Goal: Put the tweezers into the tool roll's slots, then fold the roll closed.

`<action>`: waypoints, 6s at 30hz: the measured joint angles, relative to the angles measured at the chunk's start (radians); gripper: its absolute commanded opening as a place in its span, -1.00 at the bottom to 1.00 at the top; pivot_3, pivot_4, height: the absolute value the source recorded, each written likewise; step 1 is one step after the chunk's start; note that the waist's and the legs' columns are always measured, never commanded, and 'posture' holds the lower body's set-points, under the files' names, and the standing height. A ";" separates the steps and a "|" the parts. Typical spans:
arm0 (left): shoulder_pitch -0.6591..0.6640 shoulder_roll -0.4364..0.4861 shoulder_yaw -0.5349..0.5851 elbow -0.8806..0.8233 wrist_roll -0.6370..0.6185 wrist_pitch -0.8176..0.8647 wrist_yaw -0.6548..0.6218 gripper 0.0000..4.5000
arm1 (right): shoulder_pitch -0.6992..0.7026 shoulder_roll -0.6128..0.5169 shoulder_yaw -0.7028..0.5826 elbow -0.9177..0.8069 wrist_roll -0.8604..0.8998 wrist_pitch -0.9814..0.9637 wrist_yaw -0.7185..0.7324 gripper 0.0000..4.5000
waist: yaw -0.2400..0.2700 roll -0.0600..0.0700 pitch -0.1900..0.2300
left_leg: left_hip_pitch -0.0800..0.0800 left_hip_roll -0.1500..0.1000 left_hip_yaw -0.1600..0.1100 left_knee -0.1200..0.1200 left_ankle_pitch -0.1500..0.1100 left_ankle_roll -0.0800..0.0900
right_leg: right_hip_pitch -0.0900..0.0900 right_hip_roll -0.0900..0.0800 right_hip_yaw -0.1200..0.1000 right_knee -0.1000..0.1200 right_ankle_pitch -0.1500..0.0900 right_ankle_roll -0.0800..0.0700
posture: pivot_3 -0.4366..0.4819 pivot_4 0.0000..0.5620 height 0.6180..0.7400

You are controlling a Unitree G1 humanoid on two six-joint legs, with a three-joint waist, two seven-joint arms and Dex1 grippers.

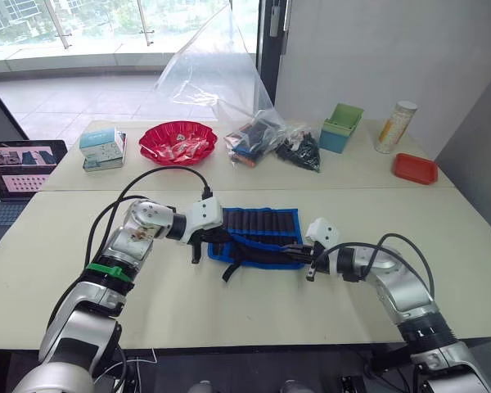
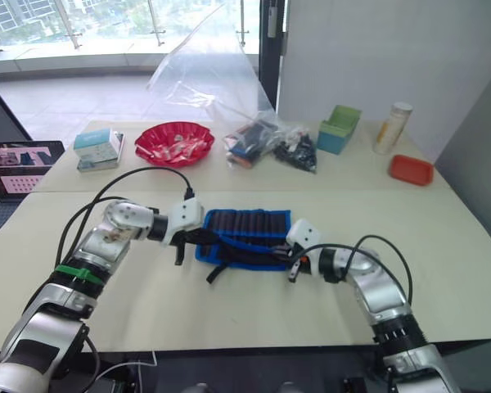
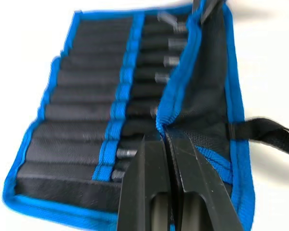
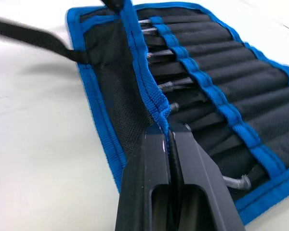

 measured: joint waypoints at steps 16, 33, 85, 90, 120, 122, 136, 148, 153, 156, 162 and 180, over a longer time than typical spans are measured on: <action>-0.038 -0.046 0.030 0.161 0.063 -0.097 0.112 -1.00 | -0.028 0.094 -0.119 0.130 -0.019 -0.188 -0.167 -0.01 | -0.001 0.000 0.000 | -0.001 0.000 0.000 0.000 0.000 -0.001 | -0.001 -0.001 0.000 0.001 0.000 0.000 | -0.05 -0.47 1.00; 0.156 -0.042 0.234 -0.089 -0.132 0.120 0.221 -1.00 | 0.075 0.238 -0.098 -0.142 0.046 -0.092 -0.254 -0.99 | 0.000 0.000 0.000 | 0.000 -0.001 -0.001 0.000 0.001 -0.001 | -0.001 -0.001 0.000 0.004 0.000 0.000 | -0.05 -0.47 1.00; 0.058 -0.190 0.089 0.240 0.016 -0.057 0.369 -1.00 | 0.030 0.267 0.042 0.183 -0.295 -0.228 -0.528 -1.00 | 0.005 -0.001 -0.009 | 0.022 -0.001 -0.002 -0.003 -0.002 0.004 | 0.019 -0.001 0.001 -0.003 0.000 0.001 | -0.05 -0.47 1.00; 0.058 -0.189 0.124 0.267 -0.011 -0.055 0.365 -1.00 | 0.072 0.261 0.008 0.125 -0.262 -0.176 -0.508 -1.00 | 0.001 -0.001 -0.012 | 0.022 0.000 -0.002 -0.003 -0.002 0.005 | 0.018 0.000 0.001 -0.003 0.000 0.001 | -0.05 -0.47 1.00; 0.072 -0.204 0.081 0.070 0.036 0.132 0.438 -1.00 | -0.019 0.316 0.086 -0.017 -0.214 0.185 -0.434 -1.00 | 0.001 0.001 -0.008 | 0.003 -0.003 -0.003 -0.001 0.000 0.000 | 0.000 -0.002 0.001 0.007 0.000 0.000 | -0.05 -0.47 1.00; 0.083 -0.192 0.082 0.055 0.040 0.131 0.439 -1.00 | 0.002 0.302 0.071 -0.044 -0.203 0.198 -0.433 -1.00 | -0.001 0.001 -0.008 | 0.005 -0.002 -0.003 -0.002 -0.001 0.002 | 0.001 -0.001 0.001 0.007 0.000 0.000 | -0.05 -0.47 1.00; 0.141 -0.185 0.238 -0.158 -0.132 0.125 0.404 -0.88 | -0.053 0.205 -0.150 -0.247 0.099 0.221 -0.237 -1.00 | 0.004 0.001 -0.005 | -0.002 -0.002 -0.003 -0.001 0.001 -0.001 | -0.003 -0.002 0.001 0.006 0.000 0.000 | -0.05 -0.47 1.00; 0.271 0.092 0.402 -0.335 -0.326 0.226 0.183 0.85 | 0.063 -0.008 -0.333 -0.266 0.363 0.576 -0.162 0.42 | -0.012 0.002 -0.003 | -0.001 0.000 -0.002 -0.003 -0.003 0.006 | -0.001 0.000 0.001 -0.001 0.000 0.000 | -0.05 -0.47 1.00; 0.354 0.215 0.468 -0.434 -0.413 0.321 0.123 1.00 | 0.089 0.093 -0.341 -0.262 0.414 0.743 -0.290 0.66 | -0.012 0.002 -0.002 | -0.001 0.000 -0.002 -0.004 -0.005 0.008 | -0.001 -0.001 0.002 -0.001 0.000 0.000 | -0.05 -0.47 1.00; 0.398 0.216 0.455 -0.466 -0.420 0.348 0.116 1.00 | 0.075 0.147 -0.340 -0.244 0.439 0.791 -0.332 0.66 | -0.006 0.003 -0.001 | -0.001 0.000 -0.002 -0.003 -0.005 0.008 | -0.001 -0.001 0.001 -0.001 0.000 0.000 | -0.05 -0.47 1.00; 0.457 0.205 0.412 -0.523 -0.397 0.353 0.152 1.00 | 0.033 0.187 -0.339 -0.168 0.437 0.806 -0.392 0.66 | 0.003 0.004 -0.001 | -0.001 -0.001 -0.002 -0.003 -0.005 0.008 | -0.001 -0.001 0.001 -0.001 0.000 0.000 | -0.05 -0.47 1.00; 0.475 0.193 0.394 -0.553 -0.354 0.299 0.213 1.00 | -0.022 0.267 -0.411 -0.078 0.491 0.831 -0.446 -0.99 | 0.000 0.004 -0.001 | 0.000 0.000 -0.001 -0.003 -0.005 0.008 | -0.001 0.000 0.002 0.000 0.000 0.000 | -0.05 -0.47 1.00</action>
